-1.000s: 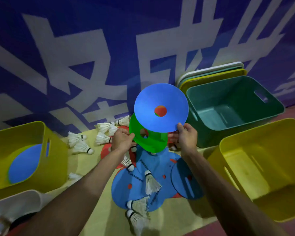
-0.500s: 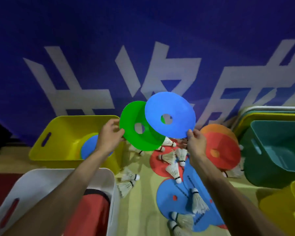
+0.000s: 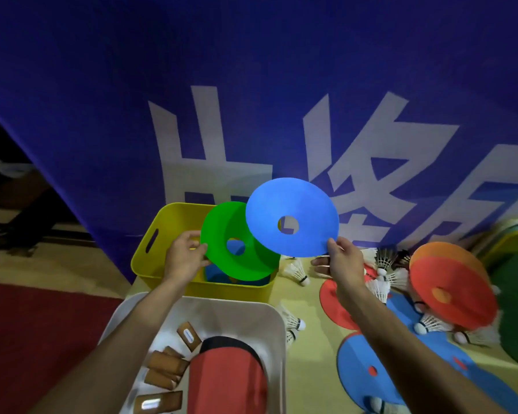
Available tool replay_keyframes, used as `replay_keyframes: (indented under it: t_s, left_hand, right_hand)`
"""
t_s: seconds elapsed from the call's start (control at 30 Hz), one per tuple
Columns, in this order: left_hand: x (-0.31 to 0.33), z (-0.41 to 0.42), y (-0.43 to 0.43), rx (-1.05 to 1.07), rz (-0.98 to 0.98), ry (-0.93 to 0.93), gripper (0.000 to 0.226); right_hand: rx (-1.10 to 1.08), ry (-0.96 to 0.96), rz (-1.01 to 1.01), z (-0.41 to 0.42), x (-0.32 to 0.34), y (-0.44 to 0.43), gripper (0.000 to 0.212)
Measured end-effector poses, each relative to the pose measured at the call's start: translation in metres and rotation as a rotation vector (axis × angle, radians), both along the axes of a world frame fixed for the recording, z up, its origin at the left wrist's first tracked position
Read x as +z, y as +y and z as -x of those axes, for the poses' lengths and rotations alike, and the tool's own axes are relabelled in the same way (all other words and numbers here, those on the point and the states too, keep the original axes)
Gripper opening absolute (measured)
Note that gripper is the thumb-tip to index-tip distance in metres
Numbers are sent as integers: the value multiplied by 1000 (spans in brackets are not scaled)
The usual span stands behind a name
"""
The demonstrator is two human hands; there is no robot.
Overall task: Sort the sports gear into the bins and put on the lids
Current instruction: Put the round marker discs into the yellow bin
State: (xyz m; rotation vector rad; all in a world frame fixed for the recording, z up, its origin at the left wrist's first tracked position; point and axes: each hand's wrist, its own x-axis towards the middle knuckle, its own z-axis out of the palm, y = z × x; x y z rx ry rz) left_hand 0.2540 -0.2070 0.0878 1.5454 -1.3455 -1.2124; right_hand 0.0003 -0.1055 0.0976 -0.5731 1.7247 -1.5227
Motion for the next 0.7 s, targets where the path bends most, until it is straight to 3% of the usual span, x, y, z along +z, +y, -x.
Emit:
replay_keyframes:
  t_s: [0.43, 0.57, 0.7]
  left_hand:
    - [-39, -14, -23, -47, -232, 23, 37]
    - [-32, -21, -29, -119, -154, -57, 42]
    - [-11, -31, -29, -69, -82, -20, 39]
  right_hand:
    - [20, 88, -36, -40, 10, -17, 21]
    - [60, 102, -48, -49, 11, -25, 22]
    - [112, 126, -82, -58, 10, -34, 24]
